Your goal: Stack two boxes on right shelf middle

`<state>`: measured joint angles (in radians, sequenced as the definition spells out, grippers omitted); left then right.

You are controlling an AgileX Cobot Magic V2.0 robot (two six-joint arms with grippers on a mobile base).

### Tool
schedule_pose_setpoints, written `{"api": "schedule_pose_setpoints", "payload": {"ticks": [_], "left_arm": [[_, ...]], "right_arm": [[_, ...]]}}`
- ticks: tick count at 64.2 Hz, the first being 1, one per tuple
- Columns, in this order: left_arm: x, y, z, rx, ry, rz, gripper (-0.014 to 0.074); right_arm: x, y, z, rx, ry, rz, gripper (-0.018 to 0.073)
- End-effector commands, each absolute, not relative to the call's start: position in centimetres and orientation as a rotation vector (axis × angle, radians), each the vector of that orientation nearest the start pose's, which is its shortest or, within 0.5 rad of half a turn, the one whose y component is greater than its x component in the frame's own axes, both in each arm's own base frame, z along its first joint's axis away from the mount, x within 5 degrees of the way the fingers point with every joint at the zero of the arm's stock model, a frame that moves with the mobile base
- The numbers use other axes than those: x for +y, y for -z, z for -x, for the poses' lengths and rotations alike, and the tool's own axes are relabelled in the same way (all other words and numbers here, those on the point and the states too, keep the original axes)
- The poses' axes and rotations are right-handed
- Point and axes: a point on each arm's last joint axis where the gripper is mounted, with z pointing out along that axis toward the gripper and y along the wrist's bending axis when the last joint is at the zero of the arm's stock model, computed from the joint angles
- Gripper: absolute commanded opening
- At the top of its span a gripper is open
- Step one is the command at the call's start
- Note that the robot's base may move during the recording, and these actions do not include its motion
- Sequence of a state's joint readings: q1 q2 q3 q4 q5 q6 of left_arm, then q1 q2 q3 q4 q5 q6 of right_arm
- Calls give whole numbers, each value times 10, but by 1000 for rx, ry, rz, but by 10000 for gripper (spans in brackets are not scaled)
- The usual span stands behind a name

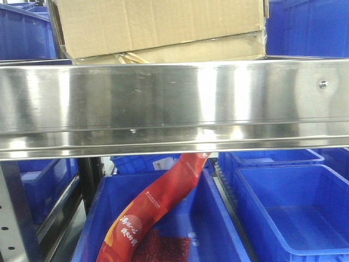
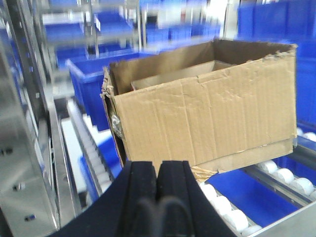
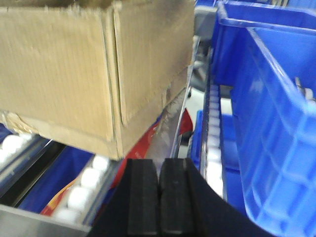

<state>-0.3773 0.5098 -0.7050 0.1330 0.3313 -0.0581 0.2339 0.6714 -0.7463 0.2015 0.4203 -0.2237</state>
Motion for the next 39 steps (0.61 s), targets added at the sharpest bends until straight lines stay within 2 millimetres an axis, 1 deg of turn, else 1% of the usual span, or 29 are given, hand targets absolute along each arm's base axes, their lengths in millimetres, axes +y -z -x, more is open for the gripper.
{"api": "schedule_pose_setpoints", "payload": {"ticks": [1,7,12,17,22,39], "left_arm": [[-32,-365,-85,1502,236,-317,-111],[-31,-342,-80,1446,259,-311,-111],[-31,-329,-79,1418,269,-310,-111],[-32,-320,-79,1403,278,-308,-111],[-32,-317,-80,1416,279,-309,-111],[-32,-317,-80,1417,279,-309,-111]], "right_arm": [[34,-358,-120,1717,-181,289,-162],[31,-335,-113,1693,-172,271,-162],[29,-322,-110,1671,-165,258,-162],[28,-311,-109,1670,-161,253,-162],[28,-307,-109,1668,-159,250,-162],[28,-307,-109,1668,-159,250,-162]]}}
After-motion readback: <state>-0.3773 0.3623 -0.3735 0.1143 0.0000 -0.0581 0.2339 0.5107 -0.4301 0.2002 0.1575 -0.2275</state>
